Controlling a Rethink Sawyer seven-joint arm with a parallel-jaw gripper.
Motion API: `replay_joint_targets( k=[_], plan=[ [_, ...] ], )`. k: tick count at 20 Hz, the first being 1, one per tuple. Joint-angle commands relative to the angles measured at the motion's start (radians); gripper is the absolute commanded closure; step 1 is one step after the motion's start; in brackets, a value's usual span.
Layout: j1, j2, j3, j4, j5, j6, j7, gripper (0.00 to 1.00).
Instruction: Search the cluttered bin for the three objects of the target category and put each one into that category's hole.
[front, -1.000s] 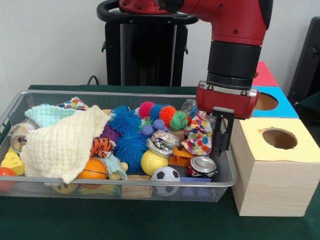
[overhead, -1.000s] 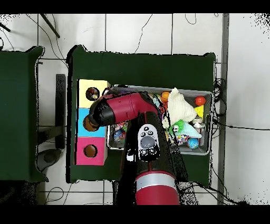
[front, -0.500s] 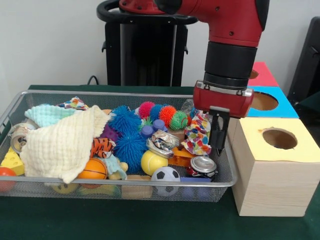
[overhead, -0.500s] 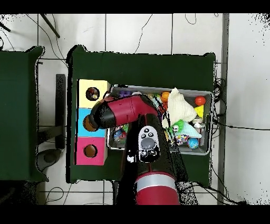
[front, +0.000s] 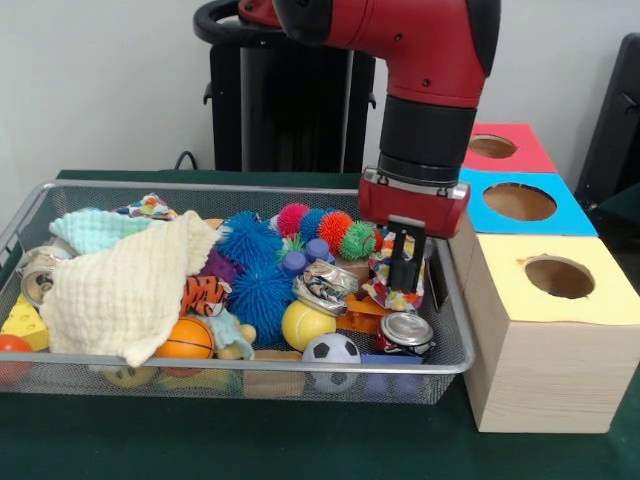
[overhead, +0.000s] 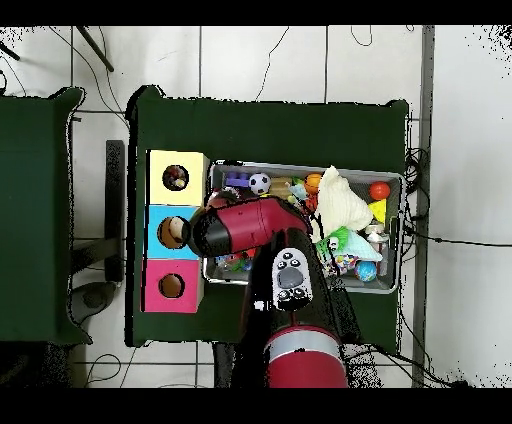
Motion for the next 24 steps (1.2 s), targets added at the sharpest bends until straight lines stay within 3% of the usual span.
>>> replay_joint_targets(
  k=[1, 11, 12, 16, 24],
  plan=[
    [-0.030, 0.041, -0.002, 0.074, -0.048, -0.040, 0.025, 1.00],
    [-0.021, 0.032, -0.012, 0.114, -0.031, -0.054, 0.048, 1.00],
    [-0.014, 0.031, -0.023, 0.116, -0.028, -0.065, 0.062, 0.00],
    [-0.017, 0.035, -0.010, 0.090, -0.027, -0.013, 0.028, 0.00],
    [-0.015, 0.037, -0.003, 0.104, -0.018, -0.027, 0.043, 0.00]
  ],
)
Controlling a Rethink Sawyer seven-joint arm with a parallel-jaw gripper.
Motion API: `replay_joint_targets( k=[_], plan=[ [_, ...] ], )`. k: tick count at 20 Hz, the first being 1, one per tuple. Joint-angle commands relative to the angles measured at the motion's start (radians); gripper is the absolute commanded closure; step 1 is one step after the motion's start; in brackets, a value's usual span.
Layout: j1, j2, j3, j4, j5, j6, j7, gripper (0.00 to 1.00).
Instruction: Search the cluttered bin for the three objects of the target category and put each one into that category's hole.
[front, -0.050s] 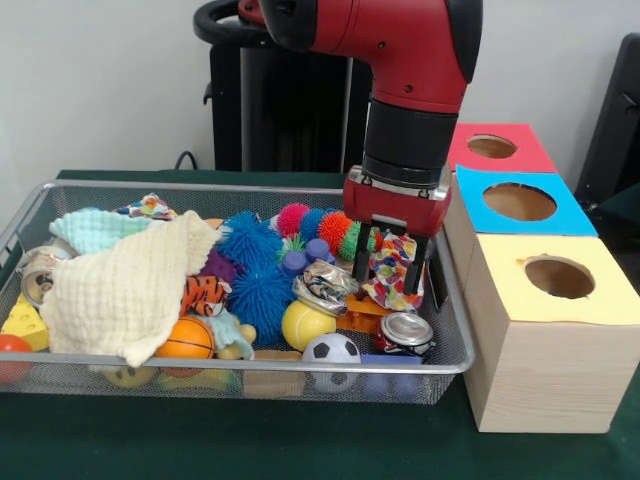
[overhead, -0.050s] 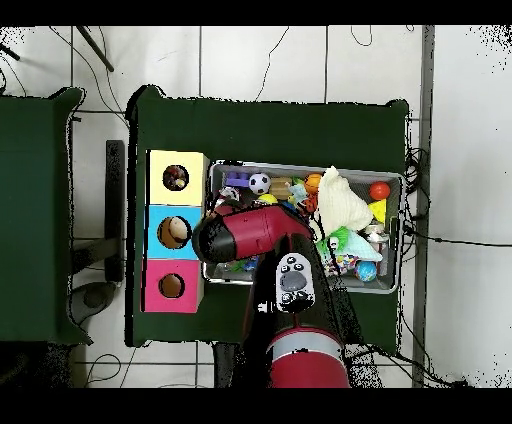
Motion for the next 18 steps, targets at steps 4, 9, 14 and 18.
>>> replay_joint_targets(
  k=[4, 9, 14, 18],
  plan=[
    [0.003, 0.032, 0.008, 0.107, -0.020, -0.044, 0.072, 0.00],
    [0.021, 0.048, 0.000, 0.135, -0.015, -0.076, 0.101, 0.00],
    [0.064, 0.073, -0.041, 0.145, 0.002, -0.111, 0.150, 0.00],
    [0.069, 0.080, -0.051, 0.140, 0.017, -0.114, 0.148, 0.00]
  ],
)
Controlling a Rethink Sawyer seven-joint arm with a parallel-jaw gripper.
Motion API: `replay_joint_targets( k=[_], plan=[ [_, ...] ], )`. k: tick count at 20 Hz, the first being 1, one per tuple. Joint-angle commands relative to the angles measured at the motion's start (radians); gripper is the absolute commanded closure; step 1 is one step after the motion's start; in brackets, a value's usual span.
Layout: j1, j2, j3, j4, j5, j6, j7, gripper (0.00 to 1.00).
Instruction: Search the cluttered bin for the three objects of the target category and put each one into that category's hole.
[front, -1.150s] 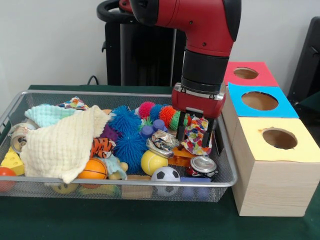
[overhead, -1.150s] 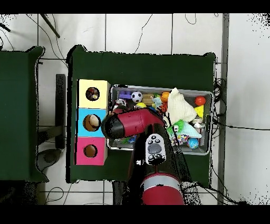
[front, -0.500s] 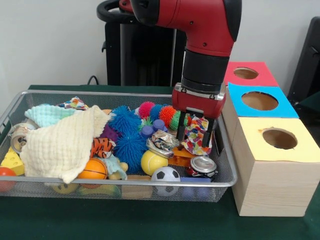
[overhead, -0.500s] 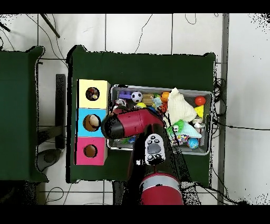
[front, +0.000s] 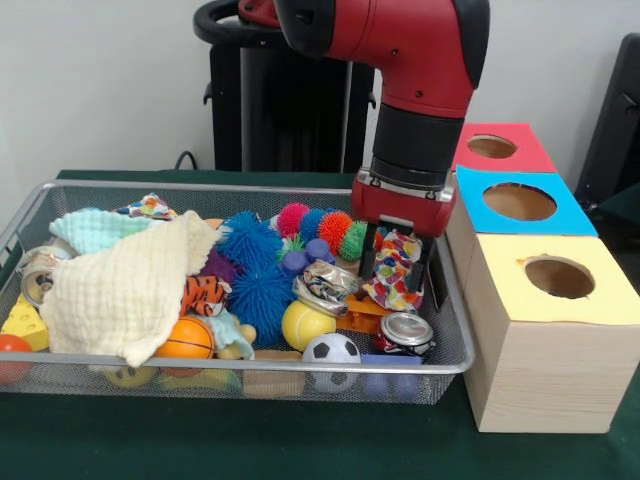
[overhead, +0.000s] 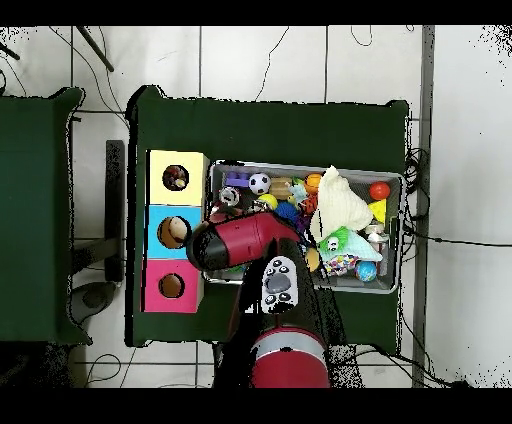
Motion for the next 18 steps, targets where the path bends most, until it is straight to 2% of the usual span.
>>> replay_joint_targets(
  k=[1, 10, 18],
  plan=[
    [0.020, 0.061, -0.014, 0.115, 0.020, -0.076, 0.148, 0.00],
    [0.075, 0.096, -0.064, 0.108, 0.045, -0.102, 0.168, 0.00],
    [0.096, 0.172, -0.091, 0.044, 0.071, -0.129, 0.158, 0.00]
  ],
)
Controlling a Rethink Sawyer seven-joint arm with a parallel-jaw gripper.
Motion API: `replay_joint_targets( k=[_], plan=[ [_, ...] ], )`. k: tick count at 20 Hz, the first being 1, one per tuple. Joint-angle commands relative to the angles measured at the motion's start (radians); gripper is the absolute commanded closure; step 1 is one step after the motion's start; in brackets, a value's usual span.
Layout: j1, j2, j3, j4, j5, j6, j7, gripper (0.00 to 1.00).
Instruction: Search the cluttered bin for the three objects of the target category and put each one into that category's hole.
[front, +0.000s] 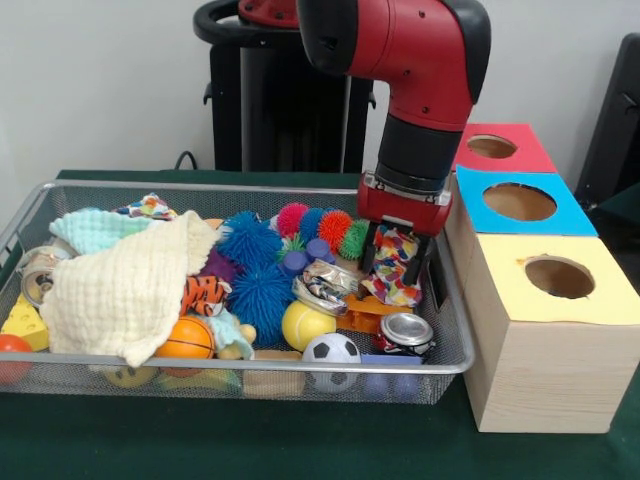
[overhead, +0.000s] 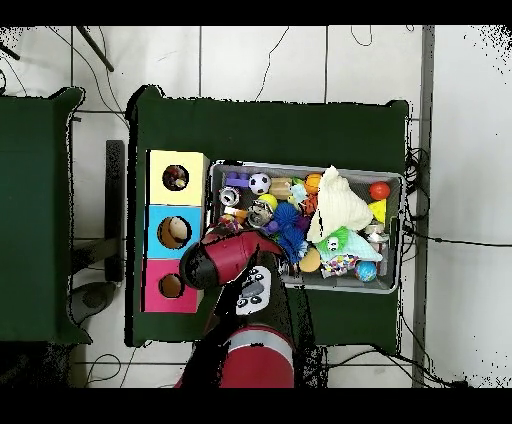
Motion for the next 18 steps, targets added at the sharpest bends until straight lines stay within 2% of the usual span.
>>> replay_joint_targets(
  k=[1, 5, 10, 13, 14, 16, 17, 18],
  plan=[
    [0.005, 0.111, -0.007, -0.011, 0.052, -0.067, 0.156, 0.00],
    [0.023, 0.127, -0.016, -0.010, 0.068, -0.089, 0.160, 0.00],
    [0.002, 0.157, 0.000, -0.057, 0.081, -0.083, 0.128, 0.00],
    [-0.036, 0.147, 0.041, -0.089, 0.071, -0.037, 0.067, 0.00],
    [-0.052, 0.143, 0.055, -0.084, 0.077, -0.052, 0.071, 1.00],
    [-0.062, 0.141, 0.067, -0.086, 0.061, -0.061, 0.052, 1.00],
    [-0.071, 0.129, 0.081, -0.095, 0.055, -0.005, 0.018, 1.00],
    [-0.069, 0.116, 0.078, -0.096, 0.053, 0.000, 0.015, 1.00]
  ],
)
